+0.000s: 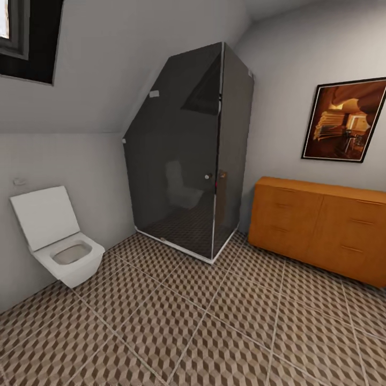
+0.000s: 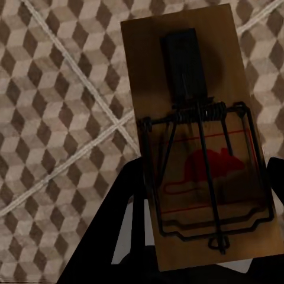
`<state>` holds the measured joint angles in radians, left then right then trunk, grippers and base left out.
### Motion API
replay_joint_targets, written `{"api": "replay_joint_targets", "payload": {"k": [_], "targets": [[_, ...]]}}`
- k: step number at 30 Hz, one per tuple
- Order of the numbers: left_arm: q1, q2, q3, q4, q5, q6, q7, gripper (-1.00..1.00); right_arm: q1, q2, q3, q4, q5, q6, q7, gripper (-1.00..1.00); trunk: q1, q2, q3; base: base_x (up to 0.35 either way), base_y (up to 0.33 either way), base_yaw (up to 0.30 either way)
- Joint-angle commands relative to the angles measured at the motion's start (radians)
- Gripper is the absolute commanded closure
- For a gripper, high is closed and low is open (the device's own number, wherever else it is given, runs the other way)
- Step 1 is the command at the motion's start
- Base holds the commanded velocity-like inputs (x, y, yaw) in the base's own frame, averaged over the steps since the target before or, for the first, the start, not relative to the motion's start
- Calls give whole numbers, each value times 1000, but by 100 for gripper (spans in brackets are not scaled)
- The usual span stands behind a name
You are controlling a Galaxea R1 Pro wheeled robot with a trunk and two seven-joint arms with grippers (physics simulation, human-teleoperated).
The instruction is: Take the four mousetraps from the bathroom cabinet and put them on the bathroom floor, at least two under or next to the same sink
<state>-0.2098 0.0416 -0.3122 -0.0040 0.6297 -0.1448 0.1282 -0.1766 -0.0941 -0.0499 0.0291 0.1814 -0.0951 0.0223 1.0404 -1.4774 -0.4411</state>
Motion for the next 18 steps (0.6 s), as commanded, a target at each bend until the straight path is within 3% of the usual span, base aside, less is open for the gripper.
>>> {"api": "replay_joint_targets", "payload": {"k": [1, 18], "targets": [[-1, 0, -8, -1, 2, -1, 8, 100, -1, -1, -6, 3, 4, -6, 2, 100, 0, -1, -1, 0, 0, 276], [-1, -2, -8, -1, 1, -1, 8, 100, -1, 0, -7, 3, 4, -7, 1, 100, 0, -1, -1, 0, 0, 276]]}}
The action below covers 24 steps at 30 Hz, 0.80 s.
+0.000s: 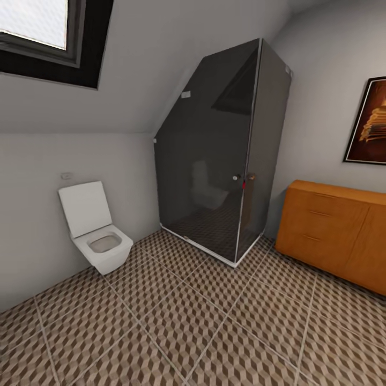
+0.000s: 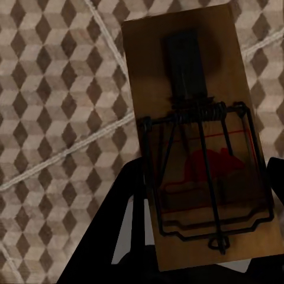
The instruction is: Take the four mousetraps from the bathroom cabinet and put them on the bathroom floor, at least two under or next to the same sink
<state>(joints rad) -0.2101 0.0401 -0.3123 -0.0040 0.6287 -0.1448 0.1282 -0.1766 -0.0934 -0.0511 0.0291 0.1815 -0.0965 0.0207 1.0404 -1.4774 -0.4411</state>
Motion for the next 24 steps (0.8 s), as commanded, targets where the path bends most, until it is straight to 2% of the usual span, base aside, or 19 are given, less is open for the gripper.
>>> {"api": "replay_joint_targets", "payload": {"k": [1, 9, 17, 20, 24], "targets": [[0, 0, -8, -1, 2, -1, 8, 100, -1, 0, -6, 3, 4, -6, 2, 100, 0, -1, -1, 0, 0, 276], [-1, 0, -8, -1, 3, -1, 8, 100, -1, -1, -8, 3, 5, -5, 2, 100, 0, -1, -1, 0, 0, 218], [0, 0, -8, -1, 3, -1, 8, 100, -1, -2, -7, 3, 7, -6, 2, 100, 0, -1, -1, 0, 0, 31], [2, -17, -8, -1, 0, -1, 3, 100, -1, -10, -3, 3, 12, -3, -12, 100, 0, -1, -1, 0, 0, 0], [2, -19, -8, -1, 0, -1, 2, 100, -1, -7, -3, 3, 13, -4, -7, 100, 0, -1, -1, 0, 0, 0]]}}
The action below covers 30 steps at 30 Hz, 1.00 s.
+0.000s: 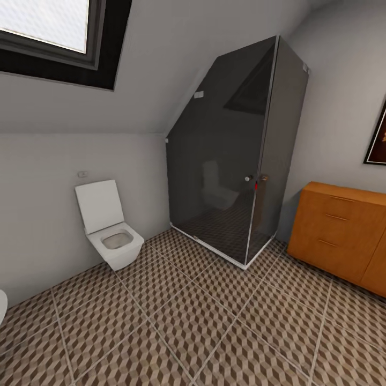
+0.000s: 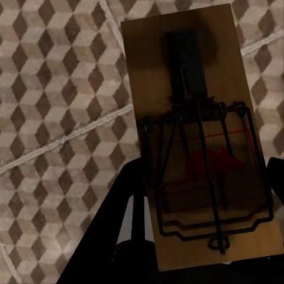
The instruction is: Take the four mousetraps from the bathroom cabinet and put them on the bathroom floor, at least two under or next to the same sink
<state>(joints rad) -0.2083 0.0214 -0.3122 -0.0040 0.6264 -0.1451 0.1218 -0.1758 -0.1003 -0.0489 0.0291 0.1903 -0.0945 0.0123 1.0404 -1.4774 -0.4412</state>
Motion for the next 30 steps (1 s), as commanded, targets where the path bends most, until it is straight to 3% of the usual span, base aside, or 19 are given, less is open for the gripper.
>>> {"api": "replay_joint_targets", "payload": {"k": [1, 18, 30], "targets": [[0, -1, -8, -1, 2, -1, 7, 100, -1, 1, -6, 3, 5, -6, 5, 100, 0, -1, -1, 0, 0, 0], [0, -6, -8, -1, 2, -1, 5, 100, -1, -9, -6, 3, 7, -10, 11, 100, 0, -1, -1, 8, 0, 0], [0, -5, -8, -1, 2, 7, 1, 100, -1, -9, -6, 3, 8, -6, 11, 100, 0, -1, -1, 272, 0, 0]]}}
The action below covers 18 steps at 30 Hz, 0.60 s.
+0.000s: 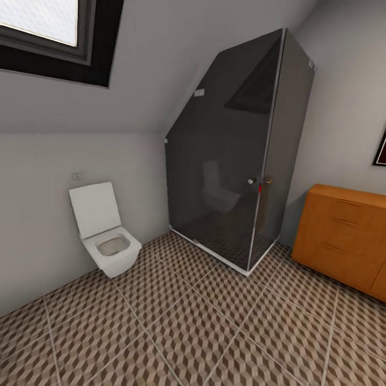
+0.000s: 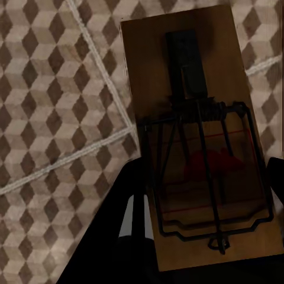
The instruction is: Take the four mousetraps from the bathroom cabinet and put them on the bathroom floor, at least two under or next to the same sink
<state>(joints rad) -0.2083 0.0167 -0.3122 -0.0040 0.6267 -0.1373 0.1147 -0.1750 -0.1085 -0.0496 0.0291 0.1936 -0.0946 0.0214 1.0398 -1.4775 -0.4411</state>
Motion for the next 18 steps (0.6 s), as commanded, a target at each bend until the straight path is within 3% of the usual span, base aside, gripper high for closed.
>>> {"api": "replay_joint_targets", "payload": {"k": [1, 18], "targets": [[0, 0, -8, -1, 2, -1, 8, 100, -1, 0, -6, 3, 4, -5, 3, 100, 1, 0, -1, 319, 0, 0], [0, 0, -8, -1, 2, -1, 8, 100, -1, 1, -7, 3, 3, -2, 2, 100, 1, 0, -1, 323, 0, 0]]}}
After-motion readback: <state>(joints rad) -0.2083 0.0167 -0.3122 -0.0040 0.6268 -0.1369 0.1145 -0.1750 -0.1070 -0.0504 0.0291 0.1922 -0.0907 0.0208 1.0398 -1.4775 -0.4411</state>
